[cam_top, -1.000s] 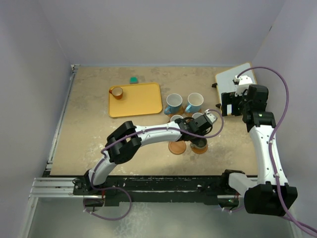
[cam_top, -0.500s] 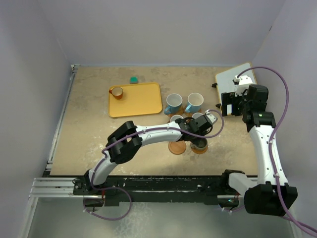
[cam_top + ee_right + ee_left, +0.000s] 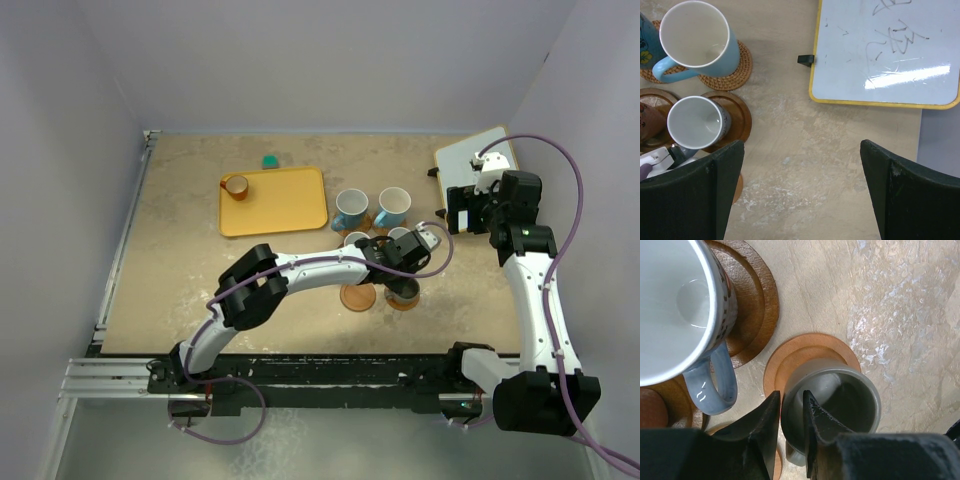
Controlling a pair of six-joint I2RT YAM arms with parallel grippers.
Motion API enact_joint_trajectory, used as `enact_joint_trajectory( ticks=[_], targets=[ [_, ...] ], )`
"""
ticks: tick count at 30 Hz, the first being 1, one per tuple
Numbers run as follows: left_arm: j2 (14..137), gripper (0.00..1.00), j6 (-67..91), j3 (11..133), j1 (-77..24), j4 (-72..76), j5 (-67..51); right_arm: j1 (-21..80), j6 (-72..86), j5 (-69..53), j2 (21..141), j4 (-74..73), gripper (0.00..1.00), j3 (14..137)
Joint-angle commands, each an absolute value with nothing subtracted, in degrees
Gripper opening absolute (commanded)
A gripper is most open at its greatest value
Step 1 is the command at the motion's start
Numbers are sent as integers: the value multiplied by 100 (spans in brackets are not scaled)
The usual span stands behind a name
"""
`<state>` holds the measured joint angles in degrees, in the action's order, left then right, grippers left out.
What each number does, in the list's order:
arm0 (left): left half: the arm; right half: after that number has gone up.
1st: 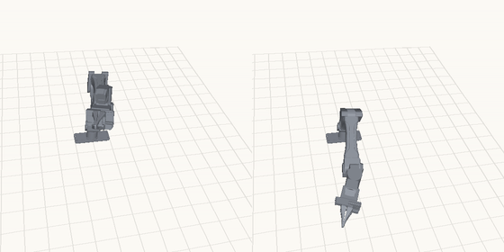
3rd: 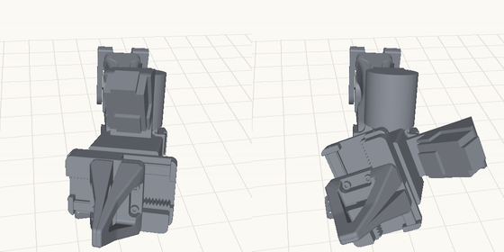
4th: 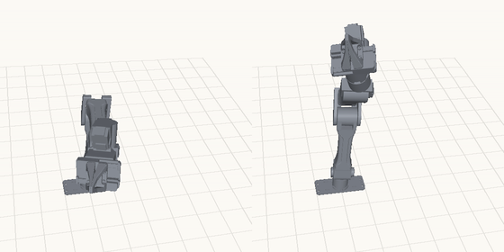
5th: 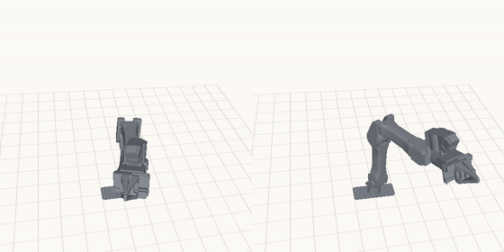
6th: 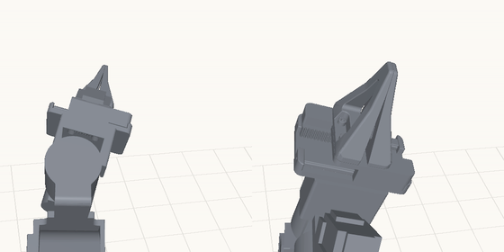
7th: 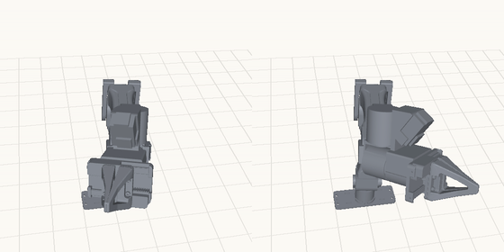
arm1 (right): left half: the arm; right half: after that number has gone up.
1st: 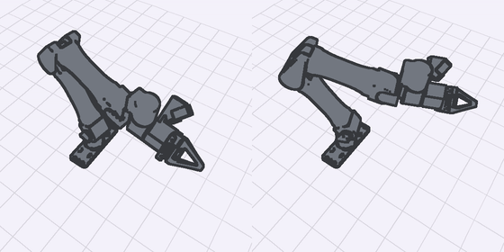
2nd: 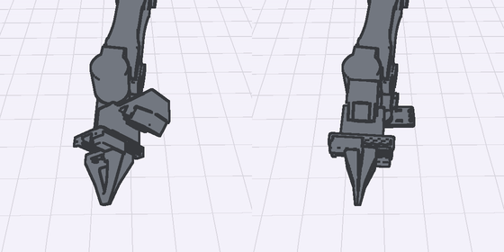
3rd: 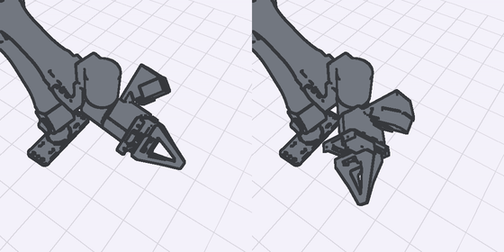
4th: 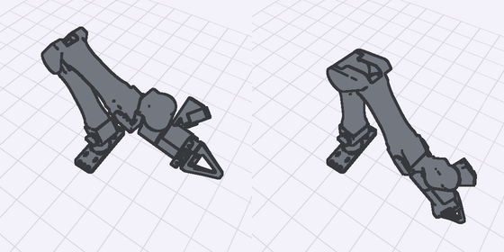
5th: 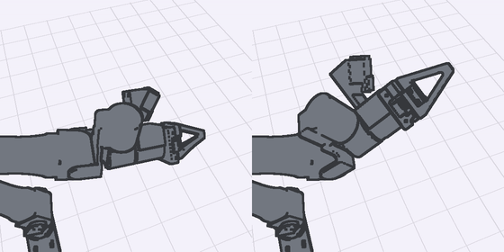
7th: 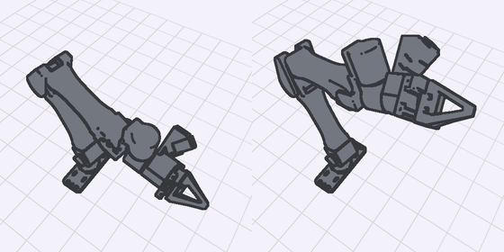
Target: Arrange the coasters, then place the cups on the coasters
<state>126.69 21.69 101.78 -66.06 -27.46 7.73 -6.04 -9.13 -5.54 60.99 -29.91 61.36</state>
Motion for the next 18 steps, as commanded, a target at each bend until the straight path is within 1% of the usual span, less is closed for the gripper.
enact_joint_trajectory(
  ticks=[1, 11, 18],
  targets=[
    [12577, 24, 2162, 10438, -6601, -2698, 678, -625, -861, -633, 5998, -2918, 100, 6170],
    [12270, 47, 2076, 10419, -6600, -2714, 535, -624, -861, -641, 5994, -2927, 100, 6179],
    [11986, 58, 1924, 10416, -6601, -2707, 416, -624, -853, -642, 5991, -2929, 100, 6179]
  ],
)
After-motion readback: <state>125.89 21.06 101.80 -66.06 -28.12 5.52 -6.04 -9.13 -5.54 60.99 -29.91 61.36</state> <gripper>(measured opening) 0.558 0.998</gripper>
